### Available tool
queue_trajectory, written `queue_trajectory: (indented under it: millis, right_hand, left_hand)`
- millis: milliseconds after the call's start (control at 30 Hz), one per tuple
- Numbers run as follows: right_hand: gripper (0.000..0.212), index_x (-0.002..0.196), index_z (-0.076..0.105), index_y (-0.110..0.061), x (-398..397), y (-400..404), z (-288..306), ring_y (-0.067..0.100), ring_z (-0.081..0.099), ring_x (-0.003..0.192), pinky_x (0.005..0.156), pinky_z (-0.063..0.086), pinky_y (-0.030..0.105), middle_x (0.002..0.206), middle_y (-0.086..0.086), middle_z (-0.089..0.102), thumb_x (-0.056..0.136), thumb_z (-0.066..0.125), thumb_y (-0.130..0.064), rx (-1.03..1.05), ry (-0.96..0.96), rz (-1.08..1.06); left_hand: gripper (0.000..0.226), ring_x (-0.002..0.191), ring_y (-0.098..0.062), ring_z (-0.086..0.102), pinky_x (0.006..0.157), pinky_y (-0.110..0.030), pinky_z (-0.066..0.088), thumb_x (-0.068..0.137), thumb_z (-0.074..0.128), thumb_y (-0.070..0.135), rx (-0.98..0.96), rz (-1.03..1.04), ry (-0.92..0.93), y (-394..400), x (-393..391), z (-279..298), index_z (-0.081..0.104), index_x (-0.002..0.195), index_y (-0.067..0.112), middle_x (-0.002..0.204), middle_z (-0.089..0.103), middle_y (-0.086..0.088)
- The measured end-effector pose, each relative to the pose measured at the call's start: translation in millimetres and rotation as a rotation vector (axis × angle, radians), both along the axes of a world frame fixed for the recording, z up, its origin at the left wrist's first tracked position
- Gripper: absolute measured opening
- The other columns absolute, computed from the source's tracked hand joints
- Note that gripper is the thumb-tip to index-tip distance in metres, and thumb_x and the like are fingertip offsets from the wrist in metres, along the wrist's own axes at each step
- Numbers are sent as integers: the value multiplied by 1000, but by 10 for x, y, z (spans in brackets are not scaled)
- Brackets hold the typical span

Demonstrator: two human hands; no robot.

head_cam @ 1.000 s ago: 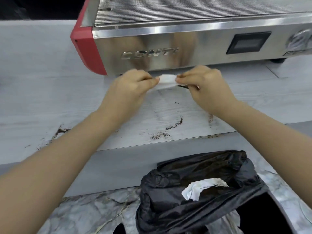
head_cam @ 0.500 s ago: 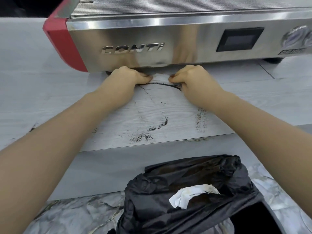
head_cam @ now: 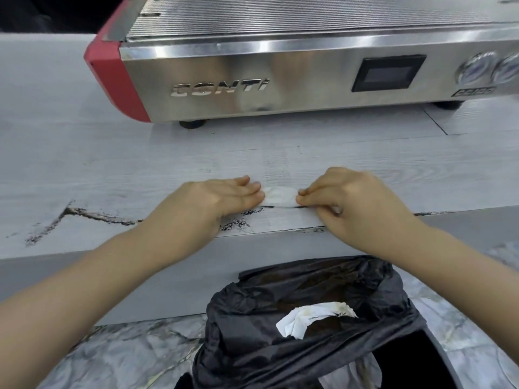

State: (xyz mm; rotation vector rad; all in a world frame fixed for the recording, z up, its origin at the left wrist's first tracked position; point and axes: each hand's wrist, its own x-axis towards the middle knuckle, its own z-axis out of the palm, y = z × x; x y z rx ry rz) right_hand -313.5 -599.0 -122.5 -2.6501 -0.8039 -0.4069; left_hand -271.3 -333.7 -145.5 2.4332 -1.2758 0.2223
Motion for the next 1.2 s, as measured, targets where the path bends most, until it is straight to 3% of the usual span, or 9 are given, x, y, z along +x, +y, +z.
queue_trajectory:
  millis: [100,200,300,433,600,700,867,1067,1200]
  right_hand:
    - [25,85,79,-10,137,30,74,21,69,79,74,57,33,85,2,76,70,67,5,106,15,-32]
    - [25,87,79,-12,483,74,106,15,70,83,80,55,30,89,1,76,75,62,2,252,-22,-153]
    - [31,91,78,-12,849,106,74,16,69,89,88,52,26,94,3,76,78,56,3,274,-6,-216]
    - [24,94,77,-13,1041,145,-24,17,67,91,89,52,32,95,1,75,80,59,-9,158,45,-151]
    - [15,85,79,-19,1116,169,-110,11,66,79,78,54,33,84,-5,75,80,72,-32,211,7,-162]
    - [13,80,79,-18,1182,188,-155,12,67,75,77,54,33,80,-5,75,79,74,-31,254,-4,-244]
    - [8,85,76,-18,1227,154,-108,12,67,79,83,53,33,83,-5,74,78,75,-17,273,13,-209]
    - [21,96,77,-19,1239,61,-145,5,58,75,73,39,6,88,-2,73,81,71,-7,189,13,-121]
    - [16,92,78,-16,1203,47,-145,14,62,76,74,44,19,85,3,72,82,67,-9,152,-15,-100]
  left_hand:
    - [47,125,-16,57,108,-22,40,87,39,13,-91,43,96,-1,58,61,70,122,15,128,67,-1]
    - [61,127,-8,54,112,-11,32,79,41,-14,-167,194,136,-43,327,96,70,123,16,128,64,6]
    - [57,126,-3,53,109,-3,26,86,45,-19,-198,305,173,-95,580,131,69,124,16,127,62,9]
    - [54,123,-2,54,109,-3,27,85,47,-16,-157,319,170,-73,784,121,70,123,16,127,66,2]
    - [37,122,12,50,106,-4,31,92,59,6,-235,384,368,-42,837,103,71,120,27,125,66,17]
    - [25,111,12,59,102,-8,39,87,74,26,-333,442,359,-119,852,67,75,113,26,112,72,17]
    - [21,90,9,65,86,-2,44,85,77,19,-447,540,369,-264,916,40,77,106,20,99,75,11]
    - [21,94,-2,69,91,-19,51,80,82,28,-509,523,404,-322,916,35,80,98,19,94,76,8]
    - [15,86,2,68,82,-14,49,77,83,34,-530,543,416,-411,896,21,80,87,25,85,76,13]
